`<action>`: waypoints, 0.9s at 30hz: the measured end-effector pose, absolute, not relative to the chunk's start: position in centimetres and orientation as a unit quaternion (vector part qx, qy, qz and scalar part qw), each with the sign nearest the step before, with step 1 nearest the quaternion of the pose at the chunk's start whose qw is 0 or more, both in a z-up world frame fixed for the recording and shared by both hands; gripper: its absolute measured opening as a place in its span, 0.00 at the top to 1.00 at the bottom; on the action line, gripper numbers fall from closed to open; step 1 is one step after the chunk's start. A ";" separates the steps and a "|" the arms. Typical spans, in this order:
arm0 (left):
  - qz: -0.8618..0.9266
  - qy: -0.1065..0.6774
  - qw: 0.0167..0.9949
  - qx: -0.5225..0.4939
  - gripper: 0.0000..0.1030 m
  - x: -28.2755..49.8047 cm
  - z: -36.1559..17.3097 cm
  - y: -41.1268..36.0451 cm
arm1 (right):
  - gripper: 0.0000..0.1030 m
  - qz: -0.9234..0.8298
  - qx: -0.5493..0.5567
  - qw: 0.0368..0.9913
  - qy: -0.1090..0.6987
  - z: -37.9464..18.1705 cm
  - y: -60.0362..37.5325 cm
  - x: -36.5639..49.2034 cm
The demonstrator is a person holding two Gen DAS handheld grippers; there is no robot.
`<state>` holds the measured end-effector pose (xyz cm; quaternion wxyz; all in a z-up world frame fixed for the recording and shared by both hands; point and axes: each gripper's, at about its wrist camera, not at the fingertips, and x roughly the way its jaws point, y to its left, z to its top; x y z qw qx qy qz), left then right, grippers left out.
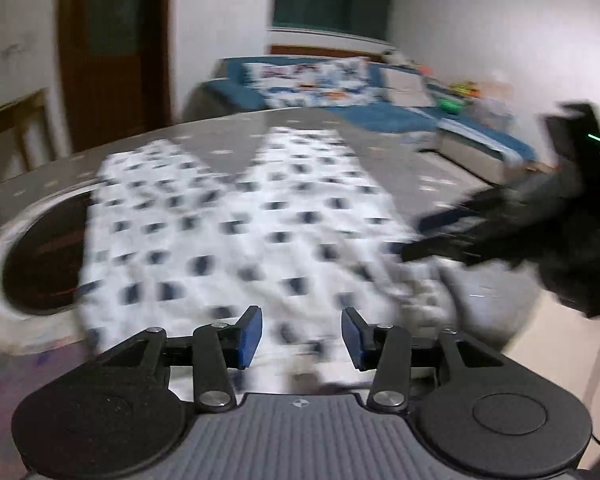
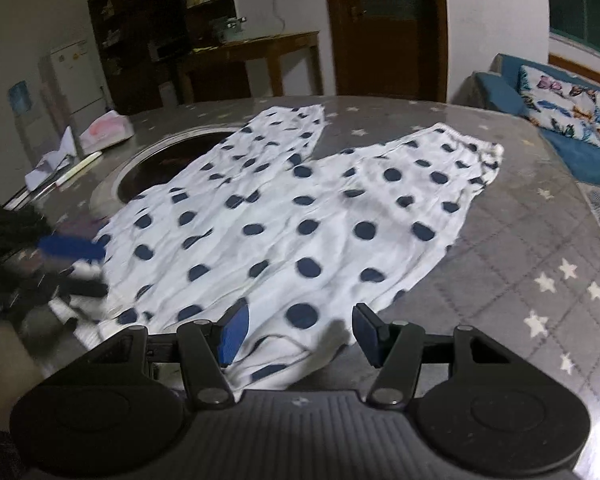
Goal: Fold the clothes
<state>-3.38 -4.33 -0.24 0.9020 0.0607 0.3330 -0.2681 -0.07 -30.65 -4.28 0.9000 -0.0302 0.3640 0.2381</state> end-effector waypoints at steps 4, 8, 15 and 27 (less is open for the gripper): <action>-0.320 0.336 0.883 0.070 0.54 -3.7 -0.6 -7.7 | 0.43 0.235 -0.030 0.903 0.358 -4.1 -30.7 1.5; -0.339 0.341 0.873 0.088 0.54 -3.5 -1.6 -10.5 | 0.43 0.227 -0.046 0.904 0.358 -4.2 -30.6 3.9; -0.344 0.347 0.863 0.129 0.54 -3.5 -3.4 -13.6 | 0.45 0.191 -0.041 0.907 0.373 -5.3 -32.3 9.5; -0.341 0.342 0.862 0.155 0.78 -3.1 -3.9 -14.2 | 0.56 0.119 -0.002 0.916 0.382 -7.0 -36.0 17.8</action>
